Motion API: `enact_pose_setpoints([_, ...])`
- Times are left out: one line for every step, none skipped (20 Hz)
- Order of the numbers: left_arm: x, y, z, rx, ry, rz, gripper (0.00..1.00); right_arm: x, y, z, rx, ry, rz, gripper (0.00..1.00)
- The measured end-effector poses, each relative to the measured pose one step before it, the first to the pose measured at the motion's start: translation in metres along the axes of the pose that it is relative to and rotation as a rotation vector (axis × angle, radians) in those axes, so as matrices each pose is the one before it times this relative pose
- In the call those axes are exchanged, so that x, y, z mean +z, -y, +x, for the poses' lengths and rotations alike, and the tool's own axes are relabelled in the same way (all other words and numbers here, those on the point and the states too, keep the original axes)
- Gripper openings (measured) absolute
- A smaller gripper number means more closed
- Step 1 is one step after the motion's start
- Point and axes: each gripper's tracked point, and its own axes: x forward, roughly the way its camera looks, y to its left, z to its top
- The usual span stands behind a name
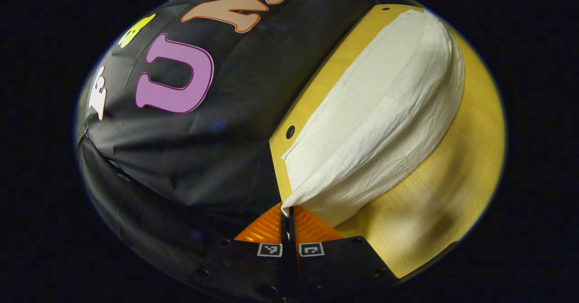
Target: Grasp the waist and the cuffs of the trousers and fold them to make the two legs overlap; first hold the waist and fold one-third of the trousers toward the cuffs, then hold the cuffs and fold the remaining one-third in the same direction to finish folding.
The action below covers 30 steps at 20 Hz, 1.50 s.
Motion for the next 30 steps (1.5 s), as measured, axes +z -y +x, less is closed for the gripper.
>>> enact_pose_setpoints([0.00645,-0.00519,0.00967,-0.01198,0.01804,-0.02162,0.0,0.00431,0.00555,0.00406,-0.02625,-0.02063,0.0021,0.09])
enact_pose_setpoints([0.0052,-0.00529,0.008,-0.00838,0.01614,-0.01043,0.0,0.00434,0.00451,0.00443,-0.02446,-0.01933,0.01294,0.09])
enact_pose_setpoints([0.00752,-0.00585,0.00719,-0.00369,0.01823,-0.00554,0.0,0.00578,0.00221,0.00374,-0.02016,-0.01415,0.01737,0.09])
enact_pose_setpoints([0.0061,-0.00475,0.00808,-0.00598,0.0203,-0.00262,0.0,0.00441,0.00087,0.00505,-0.0212,-0.01935,0.009,0.12])
enact_pose_setpoints([0.0066,-0.00463,0.00989,-0.00585,0.01765,-0.00617,0.0,0.00555,0.00245,0.00433,-0.02082,-0.01898,0.00215,0.09])
enact_pose_setpoints([0.00391,-0.00461,0.00988,-0.00696,0.01125,-0.01249,0.0,0.00642,0.003,0.00359,-0.02086,-0.0098,0.00003,0.09])
enact_pose_setpoints([0.00443,-0.00361,0.00915,-0.0081,0.0102,-0.01605,0.0,0.00702,0.00376,0.00222,-0.01995,-0.00519,0.00246,0.09])
enact_pose_setpoints([0.00474,-0.00364,0.00826,-0.00521,0.01124,-0.0132,0.0,0.00769,0.00605,0.00399,-0.01832,0.00061,0.00669,0.09])
enact_pose_setpoints([0.00477,-0.00349,0.00834,0.00066,0.00345,-0.00524,0.0,0.00636,0.00488,0.00336,-0.01291,0.00043,0.01391,0.09])
enact_pose_setpoints([0.00475,-0.00412,0.00882,0.00466,-0.00237,-0.00181,0.0,0.00441,0.0033,0.00672,-0.00412,0.00124,0.02043,0.09])
enact_pose_setpoints([0.00548,-0.00322,0.00608,0.0126,0.00142,-0.00022,0.0,0.00414,0.00178,0.00656,0.0011,0.0063,0.01941,0.09])
enact_pose_setpoints([0.00411,-0.00278,0.00624,0.01403,-0.00316,-0.005,0.0,0.0018,0.00059,0.0081,0.006,0.00292,0.01266,0.09])
enact_pose_setpoints([0.00727,-0.00091,0.00567,0.01341,0.0011,-0.00609,0.0,0.00102,0.00185,0.0084,0.00112,0.00358,0.00685,0.1])
enact_pose_setpoints([0.00551,0.0018,0.00532,0.01076,0.00152,-0.00979,0.0,0.00101,0.0008,0.01051,0.00153,0.00258,0.01378,0.1])
enact_pose_setpoints([0.00513,0.00235,0.00664,0.0063,-0.0036,-0.00695,0.0,0.00045,-0.00063,0.01128,0.00209,0.00097,0.01931,0.09])
enact_pose_setpoints([0.00429,0.00321,0.00524,0.00155,-0.00649,0.00208,0.0,0.00134,-0.0011,0.00984,0.00288,0.00011,0.02314,0.09])
enact_pose_setpoints([0.00545,0.00349,0.00616,0.00094,0.00119,0.00255,0.0,0.00025,-0.0024,0.01018,0.00508,0.00061,0.02878,0.07])
enact_pose_setpoints([0.00441,0.00426,0.00965,-0.0024,0.00435,-0.00357,0.0,0.00039,-0.00205,0.01086,0.00391,0.00086,0.0281,0.09])
enact_pose_setpoints([0.0052,0.00396,0.00874,0.00248,0.00749,-0.00813,0.0,-0.00151,-0.00473,0.00941,0.00719,-0.0041,0.02358,0.09])
enact_pose_setpoints([0.00139,0.00363,0.00684,0.00175,-0.00281,-0.00131,0.0,-0.00255,-0.00374,0.01165,0.00626,-0.00936,0.0178,0.07])
enact_pose_setpoints([0.00075,0.00509,0.00942,0.0008,-0.00577,0.00769,0.0,-0.0043,-0.00596,0.00912,0.00757,-0.01438,0.00957,0.07])
enact_pose_setpoints([-0.00096,0.00396,0.00903,0.00422,-0.00505,0.01604,0.0,-0.00692,-0.00578,0.00822,0.00668,-0.01588,0.00411,0.07])
enact_pose_setpoints([-0.00077,0.003,0.00895,0.00793,-0.00488,0.01423,0.0,-0.00259,-0.00374,0.00789,0.00644,-0.01024,-0.00231,0.1])
enact_pose_setpoints([-0.0011,0.00268,0.00572,0.00644,-0.00559,0.00583,0.0,-0.00181,-0.00446,0.00741,0.00631,-0.00623,-0.00544,0.1])
enact_pose_setpoints([-0.00248,0.00318,0.00592,0.01638,-0.00428,-0.00431,0.0,-0.00217,-0.00462,0.00615,0.00604,-0.0055,-0.00338,0.09])
enact_pose_setpoints([-0.0026,0.00222,0.00435,0.01391,-0.00322,-0.01158,0.0,-0.00096,-0.00371,0.00426,0.00239,-0.00457,0.0016,0.09])
enact_pose_setpoints([-0.00244,0.00277,0.00288,0.01023,-0.01143,-0.02487,0.0,-0.00166,-0.00343,0.00333,0.00072,-0.00764,0.00871,0.1])
enact_pose_setpoints([-0.00146,0.00226,0.00198,-0.0004,0.00207,-0.01984,0.0,-0.00328,-0.00133,0.00236,-0.00725,-0.01024,0.01686,0.1])
enact_pose_setpoints([0.00275,0.00799,-0.00234,-0.02098,0.00442,-0.0328,0.0,-0.00223,-0.00385,0.00278,0.01023,-0.01289,0.03252,0.13])
enact_pose_setpoints([-0.00017,0.00826,-0.00121,-0.03078,0.00203,-0.03072,0.16,-0.00091,-0.00283,-0.00152,0.01307,-0.00977,0.03837,0.22])
